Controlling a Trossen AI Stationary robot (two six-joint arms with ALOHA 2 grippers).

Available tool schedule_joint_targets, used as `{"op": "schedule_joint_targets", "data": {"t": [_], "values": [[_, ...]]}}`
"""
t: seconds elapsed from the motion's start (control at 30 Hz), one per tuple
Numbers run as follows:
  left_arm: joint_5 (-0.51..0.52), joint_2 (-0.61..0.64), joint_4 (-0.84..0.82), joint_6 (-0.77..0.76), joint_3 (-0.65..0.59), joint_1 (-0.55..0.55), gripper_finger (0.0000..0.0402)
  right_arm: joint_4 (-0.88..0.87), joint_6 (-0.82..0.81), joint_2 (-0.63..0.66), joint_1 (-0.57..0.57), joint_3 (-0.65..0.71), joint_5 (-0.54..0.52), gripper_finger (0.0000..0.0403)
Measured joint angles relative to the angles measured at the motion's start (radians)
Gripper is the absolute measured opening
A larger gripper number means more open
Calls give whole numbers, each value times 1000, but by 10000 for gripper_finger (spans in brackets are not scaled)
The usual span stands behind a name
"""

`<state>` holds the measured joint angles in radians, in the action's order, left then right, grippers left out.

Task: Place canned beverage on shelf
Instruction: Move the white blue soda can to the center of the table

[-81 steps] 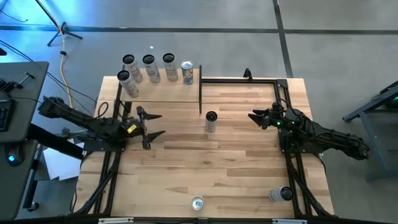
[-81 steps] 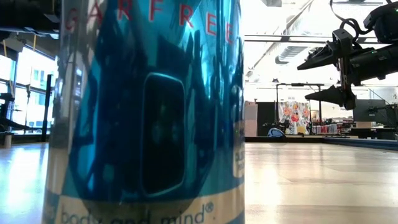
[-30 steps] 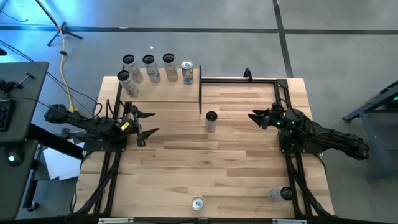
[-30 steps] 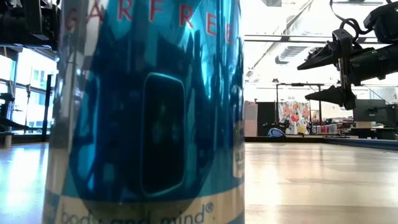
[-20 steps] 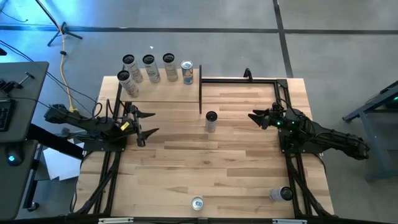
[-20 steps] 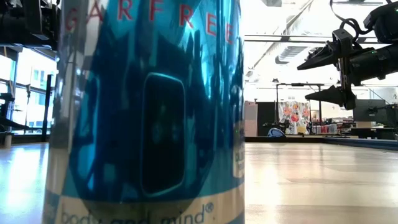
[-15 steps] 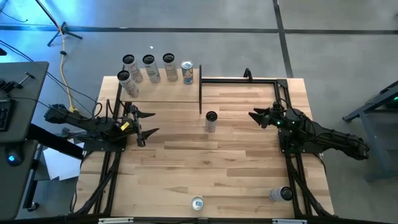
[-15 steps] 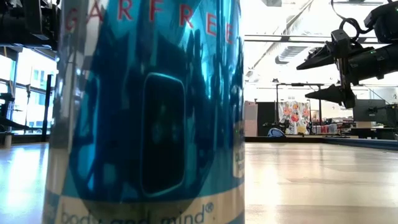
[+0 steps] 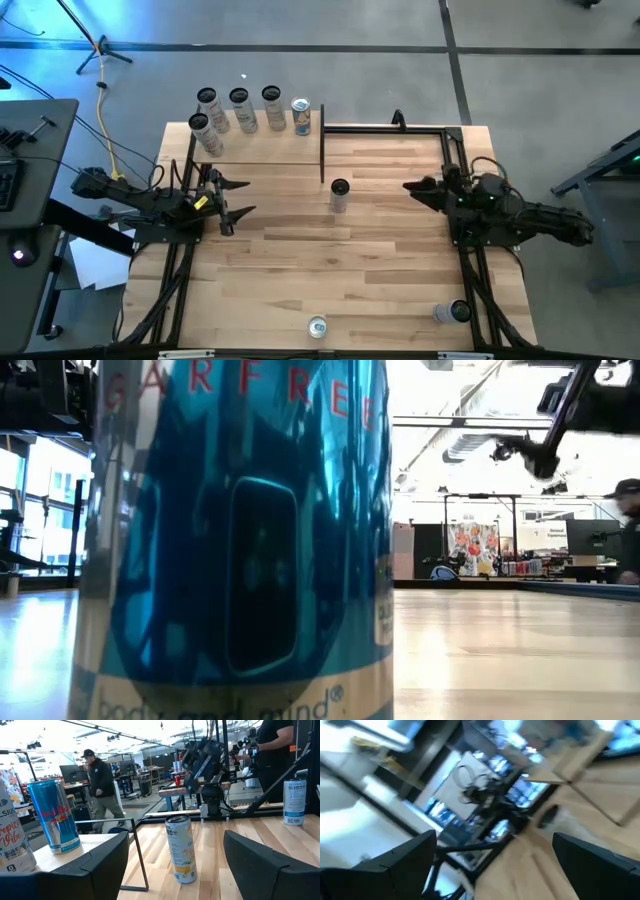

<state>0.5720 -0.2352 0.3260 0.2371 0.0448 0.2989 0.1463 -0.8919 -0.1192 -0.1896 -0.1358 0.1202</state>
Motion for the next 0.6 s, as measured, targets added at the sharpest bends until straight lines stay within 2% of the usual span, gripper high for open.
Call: {"op": "schedule_joint_targets", "data": {"t": [0.17,0.37,0.5,0.6], "values": [[0,0,0,0,0,0,294,4,129,-46,124,-139,-38,387],[0,0,0,0,0,0,294,-73,266,-283,244,-390,-125,387],[0,0,0,0,0,0,294,-299,321,-521,295,-615,-128,387],[0,0,0,0,0,0,294,-592,297,-693,318,-798,-167,387]]}}
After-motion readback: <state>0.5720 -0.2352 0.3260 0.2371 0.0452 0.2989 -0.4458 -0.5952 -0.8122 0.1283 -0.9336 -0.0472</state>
